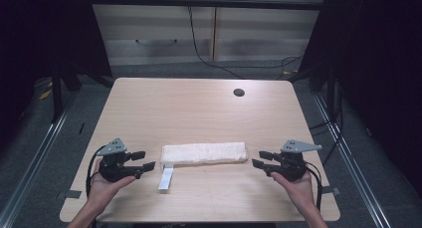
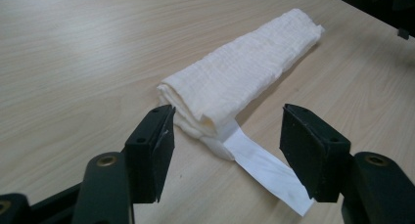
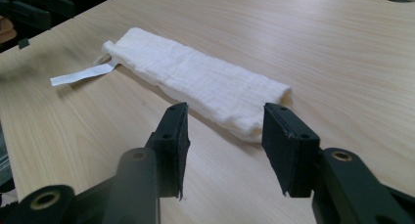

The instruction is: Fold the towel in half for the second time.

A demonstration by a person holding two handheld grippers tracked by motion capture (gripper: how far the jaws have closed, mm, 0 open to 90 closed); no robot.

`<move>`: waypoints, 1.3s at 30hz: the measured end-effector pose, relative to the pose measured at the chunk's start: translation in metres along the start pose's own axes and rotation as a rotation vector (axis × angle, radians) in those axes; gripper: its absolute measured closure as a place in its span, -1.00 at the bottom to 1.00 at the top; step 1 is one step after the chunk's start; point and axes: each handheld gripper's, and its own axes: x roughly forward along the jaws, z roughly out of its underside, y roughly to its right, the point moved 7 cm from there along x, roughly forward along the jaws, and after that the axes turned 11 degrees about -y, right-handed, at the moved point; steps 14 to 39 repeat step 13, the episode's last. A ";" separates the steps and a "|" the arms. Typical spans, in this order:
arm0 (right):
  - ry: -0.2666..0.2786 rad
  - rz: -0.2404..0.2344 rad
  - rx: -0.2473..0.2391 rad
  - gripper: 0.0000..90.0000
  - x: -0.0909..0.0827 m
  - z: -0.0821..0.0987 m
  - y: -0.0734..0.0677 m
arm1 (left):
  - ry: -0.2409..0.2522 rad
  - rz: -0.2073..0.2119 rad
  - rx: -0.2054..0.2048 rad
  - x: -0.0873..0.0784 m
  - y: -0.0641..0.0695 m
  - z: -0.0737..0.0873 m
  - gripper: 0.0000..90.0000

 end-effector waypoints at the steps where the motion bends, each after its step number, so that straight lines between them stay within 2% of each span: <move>1: 0.004 0.004 0.012 0.13 -0.003 0.003 0.002 | 0.001 -0.007 -0.002 -0.002 0.000 0.002 -0.17; 2: 0.002 0.015 0.029 0.07 -0.007 0.007 0.005 | -0.002 -0.015 -0.004 -0.004 -0.001 0.005 -0.19; 4: -0.005 0.013 0.038 0.05 -0.009 0.010 0.006 | 0.027 -0.043 -0.012 -0.006 -0.005 0.008 -0.19; 5: -0.008 0.011 0.050 0.01 -0.012 0.017 0.009 | 0.034 -0.038 -0.031 -0.005 -0.006 0.011 -0.19; 6: -0.008 0.011 0.050 0.01 -0.012 0.017 0.009 | 0.016 -0.053 -0.031 -0.004 -0.008 0.015 -0.19; 7: -0.002 0.034 0.052 -0.03 -0.014 0.021 0.011 | 0.004 -0.065 -0.022 -0.004 -0.009 0.020 -0.20; 9: 0.001 0.068 0.072 -0.08 -0.014 0.032 0.018 | 0.005 -0.068 -0.052 -0.002 -0.013 0.027 -0.22; 12: -0.011 0.101 0.086 -0.16 -0.012 0.037 0.023 | -0.015 -0.101 -0.055 -0.001 -0.019 0.032 -0.28; 13: -0.019 0.107 0.088 -0.17 -0.011 0.039 0.025 | -0.002 -0.089 -0.065 -0.001 -0.019 0.032 -0.29; 39: -0.019 0.107 0.088 -0.17 -0.011 0.039 0.025 | -0.002 -0.089 -0.065 -0.001 -0.019 0.032 -0.29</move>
